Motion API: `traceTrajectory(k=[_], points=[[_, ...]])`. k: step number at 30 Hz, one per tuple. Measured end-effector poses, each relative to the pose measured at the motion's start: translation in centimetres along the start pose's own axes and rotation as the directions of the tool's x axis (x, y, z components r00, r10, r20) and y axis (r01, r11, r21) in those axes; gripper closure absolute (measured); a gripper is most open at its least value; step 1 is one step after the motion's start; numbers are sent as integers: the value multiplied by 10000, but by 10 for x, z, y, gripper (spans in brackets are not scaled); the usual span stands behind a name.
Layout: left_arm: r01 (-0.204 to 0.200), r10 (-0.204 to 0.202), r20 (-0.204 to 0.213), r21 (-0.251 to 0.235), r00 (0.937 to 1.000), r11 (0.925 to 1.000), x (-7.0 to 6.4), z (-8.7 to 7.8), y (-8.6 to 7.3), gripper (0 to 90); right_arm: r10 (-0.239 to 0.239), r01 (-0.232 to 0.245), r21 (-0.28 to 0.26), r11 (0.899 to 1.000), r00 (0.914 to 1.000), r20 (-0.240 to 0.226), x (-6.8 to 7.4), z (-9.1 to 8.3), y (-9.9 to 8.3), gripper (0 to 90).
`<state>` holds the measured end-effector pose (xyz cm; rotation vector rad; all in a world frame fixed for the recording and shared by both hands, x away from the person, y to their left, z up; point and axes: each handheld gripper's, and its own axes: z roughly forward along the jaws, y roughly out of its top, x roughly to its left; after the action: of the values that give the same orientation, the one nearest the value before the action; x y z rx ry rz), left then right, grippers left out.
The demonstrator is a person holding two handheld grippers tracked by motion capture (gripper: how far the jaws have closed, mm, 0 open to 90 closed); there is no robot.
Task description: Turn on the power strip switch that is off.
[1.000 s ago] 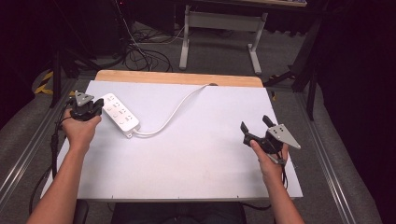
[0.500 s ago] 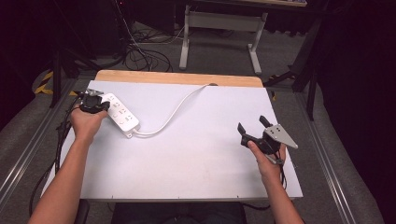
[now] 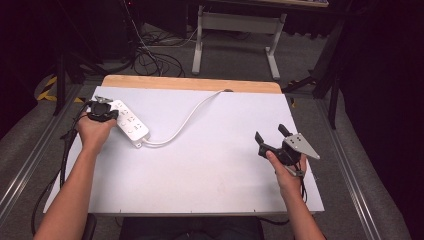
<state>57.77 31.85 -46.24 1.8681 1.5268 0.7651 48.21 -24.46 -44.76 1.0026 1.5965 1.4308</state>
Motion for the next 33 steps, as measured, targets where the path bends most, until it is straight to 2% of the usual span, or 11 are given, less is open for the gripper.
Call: traceTrajectory(k=[3, 6, 7, 15, 18, 21, 24, 26, 29, 30, 33], points=[[-12, 13, -81, 107, 10000, 9999, -4, 2, 2, 900, 27, -27, -35, 10000, 10000, 12, 0, -1, 0, 106], [423, -427, 167, 209, 9989, 9989, 0, 2, 3, 900, 83, -83, -73, 9999, 10000, 30, 0, -2, 1, 107], [450, -454, 227, 197, 9987, 9988, 1, 2, 3, 900, 109, -108, -86, 9999, 9999, 13, 0, -2, 1, 107], [561, -564, 221, 160, 9982, 9983, 1, 2, 1, 900, 199, -197, -140, 9997, 9998, 94, -3, -5, 2, 106], [440, -442, 137, 138, 9989, 9989, 0, 2, 1, 900, 204, -202, -151, 9997, 9997, 103, -3, -6, 2, 107], [778, -780, 352, 75, 9963, 9969, 3, 3, -1, 900, 178, -176, -155, 9997, 9998, 118, -3, -6, 2, 107], [1259, -1256, 648, -6, 9900, 9920, 8, 3, -5, 900, 166, -165, -181, 9997, 9998, 93, -3, -7, 3, 107], [794, -798, 389, 121, 9960, 9968, 5, 2, -2, 900, 185, -183, -209, 9996, 9998, 90, -3, -8, 3, 106], [846, -849, 329, 103, 9958, 9964, 4, 2, -3, 900, 202, -200, -184, 9996, 9997, 113, -4, -8, 2, 107], [775, -778, 359, 119, 9963, 9969, 4, 2, -3, 900, 236, -234, -141, 9996, 9996, 121, -3, -7, 2, 106], [916, -921, 551, 109, 9942, 9957, 7, 2, -3, 900, 179, -177, -157, 9997, 9998, 112, -3, -7, 3, 107]])
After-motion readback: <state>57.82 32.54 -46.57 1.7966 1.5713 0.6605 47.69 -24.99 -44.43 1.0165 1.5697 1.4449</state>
